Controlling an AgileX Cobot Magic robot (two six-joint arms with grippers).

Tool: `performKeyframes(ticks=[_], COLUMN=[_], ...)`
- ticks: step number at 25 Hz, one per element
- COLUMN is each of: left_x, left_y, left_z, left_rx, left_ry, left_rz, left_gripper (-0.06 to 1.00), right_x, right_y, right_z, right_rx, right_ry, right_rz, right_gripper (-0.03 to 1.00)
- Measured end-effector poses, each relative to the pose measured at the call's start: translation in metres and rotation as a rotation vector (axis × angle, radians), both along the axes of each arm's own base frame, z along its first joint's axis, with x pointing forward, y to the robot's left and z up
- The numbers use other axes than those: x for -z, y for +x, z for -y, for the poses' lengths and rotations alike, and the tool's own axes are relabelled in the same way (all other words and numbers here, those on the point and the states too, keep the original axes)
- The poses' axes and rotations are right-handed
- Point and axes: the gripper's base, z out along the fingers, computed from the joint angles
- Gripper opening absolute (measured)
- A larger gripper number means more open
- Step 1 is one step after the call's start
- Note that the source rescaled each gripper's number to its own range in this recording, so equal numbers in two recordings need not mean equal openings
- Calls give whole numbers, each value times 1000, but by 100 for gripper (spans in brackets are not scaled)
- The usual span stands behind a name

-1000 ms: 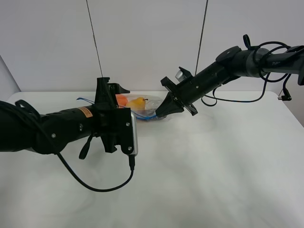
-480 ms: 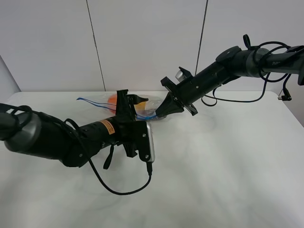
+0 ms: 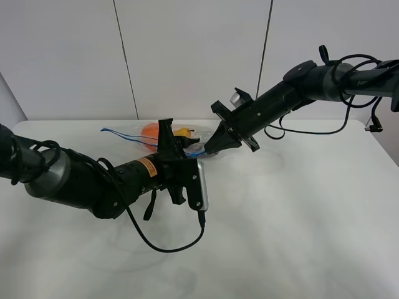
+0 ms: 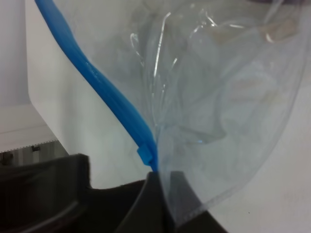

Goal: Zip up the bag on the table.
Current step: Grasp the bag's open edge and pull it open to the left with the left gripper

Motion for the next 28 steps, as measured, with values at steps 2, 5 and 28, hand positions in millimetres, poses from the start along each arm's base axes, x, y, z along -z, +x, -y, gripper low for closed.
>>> performKeyframes(ticks=[2,5,28], left_x=[0,0,1], left_y=[0,0,6], left_z=[0,0,0], left_rx=[0,0,-34], left_ry=[0,-1,-54], left_rz=[0,-1,-104], left_gripper=[39,33,55], right_x=[0,0,0], right_y=[0,0,0], right_z=[0,0,0], right_rx=[0,0,4], right_ry=[-1,-1,-1], right_rz=[0,0,-7], right_gripper=[0,0,0])
